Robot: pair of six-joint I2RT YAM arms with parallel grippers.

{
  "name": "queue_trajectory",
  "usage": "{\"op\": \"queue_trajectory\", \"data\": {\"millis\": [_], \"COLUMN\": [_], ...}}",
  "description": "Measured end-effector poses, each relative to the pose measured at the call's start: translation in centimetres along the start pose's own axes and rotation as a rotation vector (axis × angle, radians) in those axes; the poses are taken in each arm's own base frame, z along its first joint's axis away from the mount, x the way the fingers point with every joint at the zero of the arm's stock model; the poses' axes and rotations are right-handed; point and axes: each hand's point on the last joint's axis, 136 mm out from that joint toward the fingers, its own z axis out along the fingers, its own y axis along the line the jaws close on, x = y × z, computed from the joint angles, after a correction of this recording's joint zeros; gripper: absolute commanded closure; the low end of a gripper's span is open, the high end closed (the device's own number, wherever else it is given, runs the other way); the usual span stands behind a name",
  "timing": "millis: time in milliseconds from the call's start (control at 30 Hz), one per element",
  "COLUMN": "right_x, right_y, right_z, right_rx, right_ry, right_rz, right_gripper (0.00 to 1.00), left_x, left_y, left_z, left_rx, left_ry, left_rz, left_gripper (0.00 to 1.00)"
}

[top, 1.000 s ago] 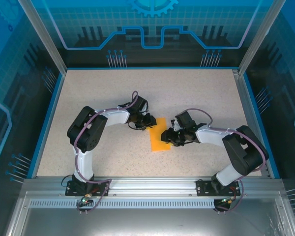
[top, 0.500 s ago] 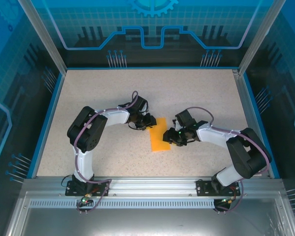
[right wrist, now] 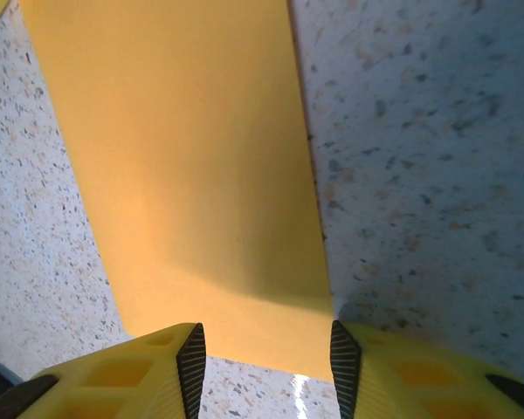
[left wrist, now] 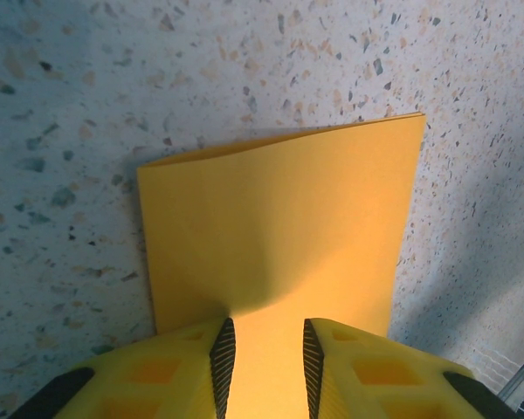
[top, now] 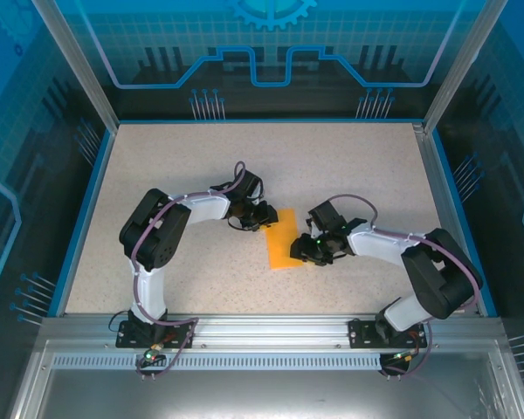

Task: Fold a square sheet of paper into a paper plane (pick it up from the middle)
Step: Third fold the triangle at the center of the table.

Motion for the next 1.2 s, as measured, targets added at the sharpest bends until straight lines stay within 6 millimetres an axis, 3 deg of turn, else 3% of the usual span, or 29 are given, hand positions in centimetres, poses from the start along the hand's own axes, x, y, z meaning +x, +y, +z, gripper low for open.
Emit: {"op": "queue_trajectory", "data": {"millis": [200, 567, 733, 1200], "right_x": [-0.9, -0.8, -0.8, -3.0], "right_y": [0.6, 0.3, 1.8, 4.1], "right_z": [-0.1, 0.7, 1.0, 1.2], "right_rx": [-0.001, 0.013, -0.055, -0.192], "right_ry": [-0.025, -0.003, 0.006, -0.032], "right_rz": [-0.009, -0.002, -0.021, 0.000], "right_gripper": [0.56, 0.60, 0.61, 0.46], "left_x": [0.0, 0.0, 0.0, 0.1], "left_y": [0.0, 0.0, 0.0, 0.0], "left_z": [0.0, 0.0, 0.0, 0.0], "left_rx": [0.001, 0.001, 0.001, 0.007], "left_ry": [0.000, 0.000, 0.000, 0.003], "left_rz": [0.000, 0.000, 0.000, 0.001], "left_gripper": [0.68, 0.68, 0.68, 0.68]}}
